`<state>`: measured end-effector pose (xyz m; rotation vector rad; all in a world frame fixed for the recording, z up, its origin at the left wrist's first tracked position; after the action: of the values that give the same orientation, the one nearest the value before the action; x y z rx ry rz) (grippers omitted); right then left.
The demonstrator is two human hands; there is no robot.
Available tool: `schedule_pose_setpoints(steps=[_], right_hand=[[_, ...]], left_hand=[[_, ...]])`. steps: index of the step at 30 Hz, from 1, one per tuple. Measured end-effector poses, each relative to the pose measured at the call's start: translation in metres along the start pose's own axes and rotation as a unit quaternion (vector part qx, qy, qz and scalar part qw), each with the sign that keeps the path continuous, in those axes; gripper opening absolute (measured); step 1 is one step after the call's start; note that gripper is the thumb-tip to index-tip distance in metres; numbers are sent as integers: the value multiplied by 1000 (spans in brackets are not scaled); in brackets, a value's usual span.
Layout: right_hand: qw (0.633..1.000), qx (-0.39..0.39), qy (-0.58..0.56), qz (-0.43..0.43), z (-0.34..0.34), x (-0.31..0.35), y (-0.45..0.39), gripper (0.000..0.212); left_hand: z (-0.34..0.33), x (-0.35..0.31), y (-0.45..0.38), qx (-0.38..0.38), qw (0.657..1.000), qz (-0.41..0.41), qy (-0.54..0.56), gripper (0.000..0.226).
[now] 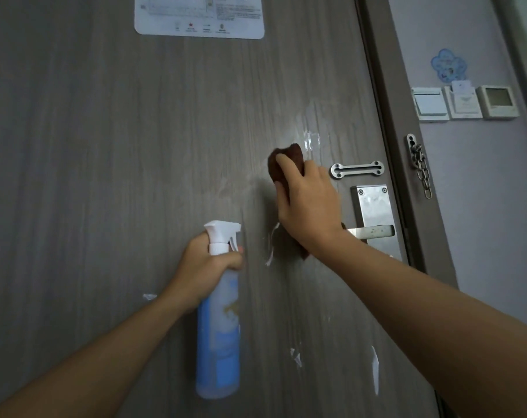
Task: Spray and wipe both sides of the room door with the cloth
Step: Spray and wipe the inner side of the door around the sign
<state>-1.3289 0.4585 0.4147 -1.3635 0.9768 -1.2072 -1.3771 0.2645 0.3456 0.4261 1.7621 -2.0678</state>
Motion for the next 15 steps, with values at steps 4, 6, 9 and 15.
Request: schedule_pose_setpoints(steps=[4, 6, 9, 15], right_hand=[[998, -4, -64, -9, 11, 11, 19, 44], [994, 66, -62, -55, 6, -5, 34, 43], [988, 119, -12, -97, -3, -33, 62, 49], [992, 65, 97, -48, -25, -43, 55, 42]], left_hand=[[7, 5, -17, 1, 999, 14, 30, 34], [7, 7, -18, 18, 999, 7, 28, 39], [4, 13, -18, 13, 1000, 1, 15, 40], [2, 22, -17, 7, 999, -23, -34, 38]])
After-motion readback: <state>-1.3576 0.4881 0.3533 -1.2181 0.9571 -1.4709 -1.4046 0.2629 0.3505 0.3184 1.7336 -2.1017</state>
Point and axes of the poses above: each hand's wrist, its own y-axis away from the middle knuckle, its own z-axis out of the back of the hand, x = y × z, the point moved 1 cm from there along -y, towards the middle knuckle, and after that the axes turned 10 degrees about -z, right-handed, at the moved point
